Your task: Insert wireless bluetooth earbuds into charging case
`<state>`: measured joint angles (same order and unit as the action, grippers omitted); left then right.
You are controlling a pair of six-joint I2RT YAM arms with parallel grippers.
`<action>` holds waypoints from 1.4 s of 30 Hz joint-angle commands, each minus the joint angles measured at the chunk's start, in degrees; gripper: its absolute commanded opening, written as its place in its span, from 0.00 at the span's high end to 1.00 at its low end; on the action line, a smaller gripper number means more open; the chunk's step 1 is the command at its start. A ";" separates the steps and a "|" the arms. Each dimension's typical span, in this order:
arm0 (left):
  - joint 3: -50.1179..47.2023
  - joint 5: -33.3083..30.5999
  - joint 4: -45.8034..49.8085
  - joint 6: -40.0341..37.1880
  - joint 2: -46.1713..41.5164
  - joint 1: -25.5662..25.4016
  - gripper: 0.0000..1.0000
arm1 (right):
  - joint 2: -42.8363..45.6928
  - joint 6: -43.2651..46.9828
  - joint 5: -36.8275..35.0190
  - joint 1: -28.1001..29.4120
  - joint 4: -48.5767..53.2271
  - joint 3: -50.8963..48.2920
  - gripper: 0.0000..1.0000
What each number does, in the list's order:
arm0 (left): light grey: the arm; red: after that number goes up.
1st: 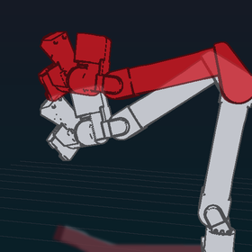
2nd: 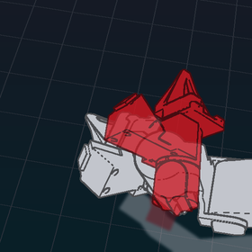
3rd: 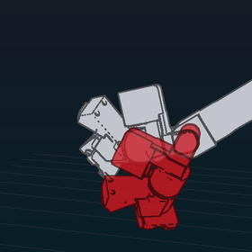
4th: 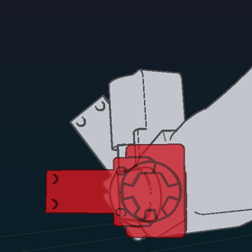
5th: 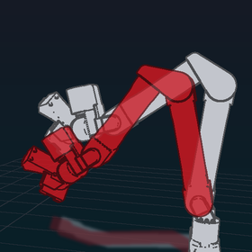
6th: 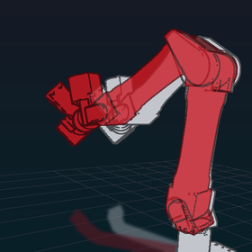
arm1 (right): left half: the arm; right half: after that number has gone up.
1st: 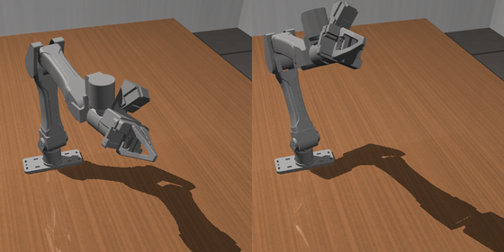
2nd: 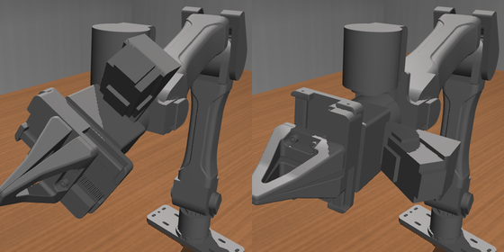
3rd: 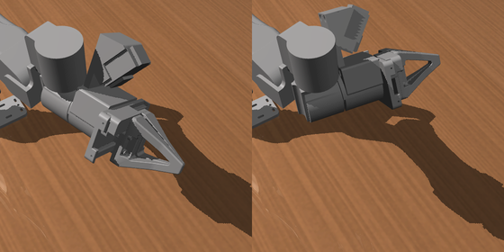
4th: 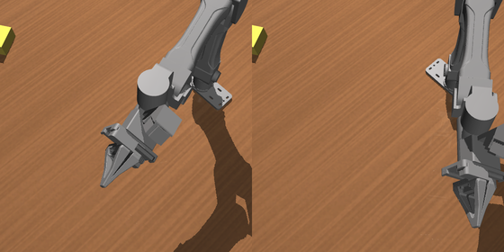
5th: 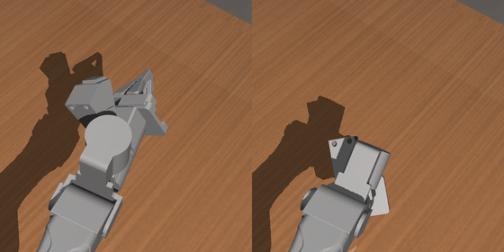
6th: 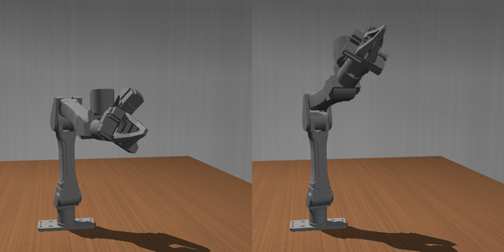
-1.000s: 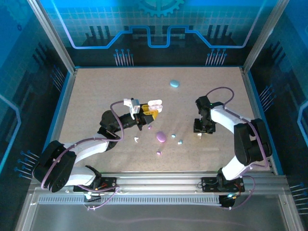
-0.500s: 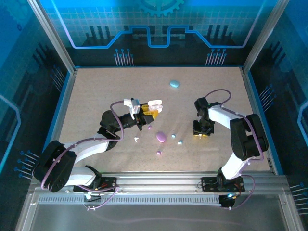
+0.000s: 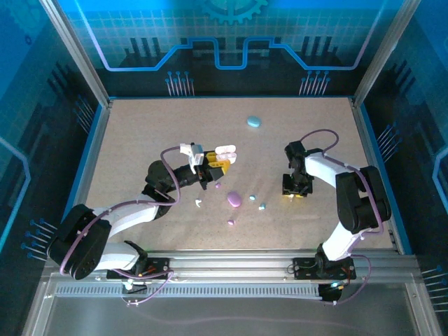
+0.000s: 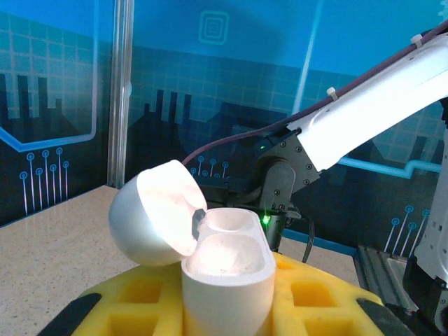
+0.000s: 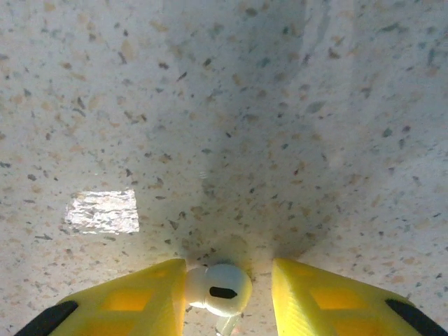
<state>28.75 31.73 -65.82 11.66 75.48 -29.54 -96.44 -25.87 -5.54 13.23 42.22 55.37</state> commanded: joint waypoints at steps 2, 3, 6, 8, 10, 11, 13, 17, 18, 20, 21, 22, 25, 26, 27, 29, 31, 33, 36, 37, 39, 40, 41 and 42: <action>0.95 -0.06 -1.78 -0.06 0.55 -0.26 0.82 | -0.07 0.08 0.68 -0.83 -0.29 -0.46 0.63; 0.86 -0.08 -1.77 -0.13 0.46 -0.26 0.82 | -0.45 0.12 0.80 -0.77 -0.30 -0.45 0.64; 0.78 -0.08 -1.52 -0.23 0.19 -0.30 0.82 | -1.03 0.16 1.18 -0.71 0.21 -0.16 0.64; 0.78 -0.17 -1.40 -0.25 0.10 -0.27 0.82 | -0.98 -0.10 1.44 -0.62 0.40 -0.22 0.65; 0.78 -0.13 -1.37 -0.34 0.10 -0.29 0.82 | -1.05 -0.53 1.59 -0.67 0.85 -0.29 0.65; 0.78 -0.17 -1.33 -0.34 0.18 -0.29 0.82 | -1.09 -0.58 1.59 -0.53 0.70 -0.38 0.65; 0.78 -0.08 -1.42 -0.32 0.27 -0.31 0.82 | -1.35 -0.71 1.49 -0.57 0.38 -0.60 0.65; 0.78 -0.08 -1.56 -0.20 0.37 -0.26 0.82 | -2.05 -0.76 1.67 -0.55 0.17 -0.67 0.66; 0.78 -0.02 -1.50 -0.21 0.37 -0.32 0.82 | -2.20 -0.81 1.83 -0.48 0.15 -0.65 0.66; 0.78 -0.08 -1.54 -0.22 0.28 -0.26 0.82 | -2.55 -0.93 1.61 -0.49 0.44 -0.53 0.66; 0.70 -0.06 -1.56 -0.21 0.21 -0.26 0.82 | -2.68 -1.02 1.43 -0.35 0.58 -0.42 0.66; 0.69 -0.15 -1.50 -0.22 0.19 -0.26 0.82 | -2.69 -1.16 1.46 -0.31 0.78 -0.35 0.66; 0.69 -0.17 -1.29 -0.32 0.02 -0.25 0.82 | -2.62 -1.47 1.38 0.12 1.20 -0.41 0.68; 0.70 -0.16 -1.21 -0.38 -0.06 -0.26 0.82 | -2.60 -1.47 1.32 0.28 1.04 -0.43 0.69; 0.69 -0.14 -1.07 -0.44 -0.08 -0.30 0.82 | -2.38 -1.47 1.32 0.38 0.95 -0.50 0.69; 0.70 -0.11 -0.98 -0.47 -0.08 -0.30 0.82 | -1.71 -1.40 0.93 0.78 0.89 -0.48 0.69; 0.69 -0.11 -0.98 -0.45 -0.02 -0.31 0.82 | 0.08 -1.18 -0.03 1.42 0.76 -0.45 0.70; 0.64 -0.16 -0.97 -0.41 0.08 -0.27 0.82 | 2.14 -0.90 -0.75 1.96 0.59 -0.41 0.70; 0.72 -0.35 -0.97 -0.33 0.22 -0.28 0.82 | 5.89 -0.31 -2.03 3.26 0.98 0.19 0.70; 0.78 -0.34 -1.02 -0.15 0.38 -0.27 0.82 | 7.46 -0.11 -2.54 3.77 1.39 0.75 0.70; 0.91 -0.35 -1.06 0.30 0.67 -0.31 0.82 | 10.66 0.27 -3.19 4.78 2.34 2.13 0.70; 0.93 -0.49 -1.06 0.47 0.83 -0.30 0.82 | 12.62 0.37 -3.64 5.38 2.80 3.02 0.70; 1.08 -0.57 -1.11 0.65 1.06 -0.30 0.82 | 14.39 0.59 -3.95 6.06 3.17 3.91 0.70; 1.13 -0.65 -1.31 0.77 1.31 -0.35 0.82 | 16.52 0.96 -4.30 6.95 3.38 5.08 0.70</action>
<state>28.75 31.70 -65.82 11.92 75.83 -29.54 -85.41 -25.80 -7.57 18.11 43.70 56.75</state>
